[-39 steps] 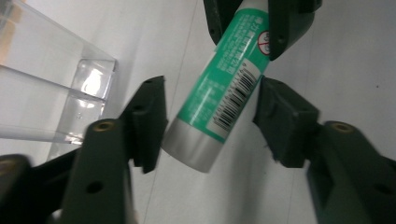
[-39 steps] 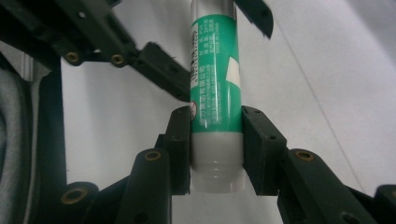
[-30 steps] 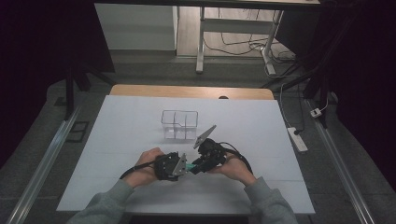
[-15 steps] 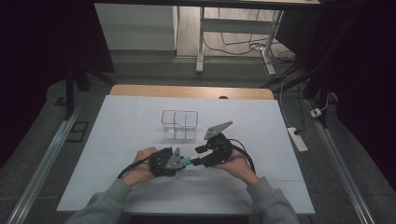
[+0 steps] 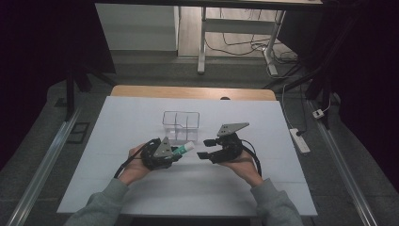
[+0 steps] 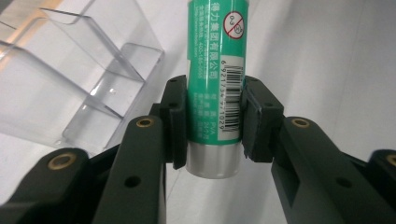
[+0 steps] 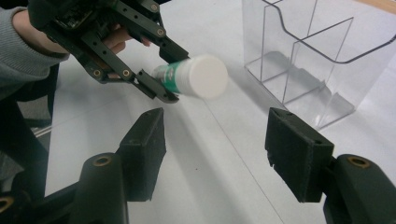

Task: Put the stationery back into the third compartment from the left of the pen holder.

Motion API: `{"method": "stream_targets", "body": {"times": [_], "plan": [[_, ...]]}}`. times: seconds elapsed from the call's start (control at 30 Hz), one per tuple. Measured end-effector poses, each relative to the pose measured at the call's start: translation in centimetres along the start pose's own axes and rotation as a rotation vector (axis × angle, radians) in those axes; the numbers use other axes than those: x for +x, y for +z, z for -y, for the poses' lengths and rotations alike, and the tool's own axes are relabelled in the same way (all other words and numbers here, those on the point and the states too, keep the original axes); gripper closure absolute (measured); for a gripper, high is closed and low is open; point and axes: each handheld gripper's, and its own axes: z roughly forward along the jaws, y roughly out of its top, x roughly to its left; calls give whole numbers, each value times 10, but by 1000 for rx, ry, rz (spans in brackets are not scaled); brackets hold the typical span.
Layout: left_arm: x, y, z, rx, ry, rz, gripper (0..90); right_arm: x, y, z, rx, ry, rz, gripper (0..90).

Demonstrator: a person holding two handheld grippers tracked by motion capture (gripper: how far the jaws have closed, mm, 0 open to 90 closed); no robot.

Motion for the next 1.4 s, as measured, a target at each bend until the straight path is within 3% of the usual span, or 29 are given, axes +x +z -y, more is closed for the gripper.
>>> {"method": "stream_targets", "body": {"times": [0.27, 0.93, 1.4], "plan": [[2, -3, 1, -63, -57, -16, 650, 2, 1, 2, -60, 10, 24, 361], [-11, 2, -10, -114, -47, -13, 650, 11, 14, 2, -148, 48, 15, 395], [-20, 11, -16, -106, -33, -16, 648, 12, 18, 5, -186, 77, 1, 530]]}}
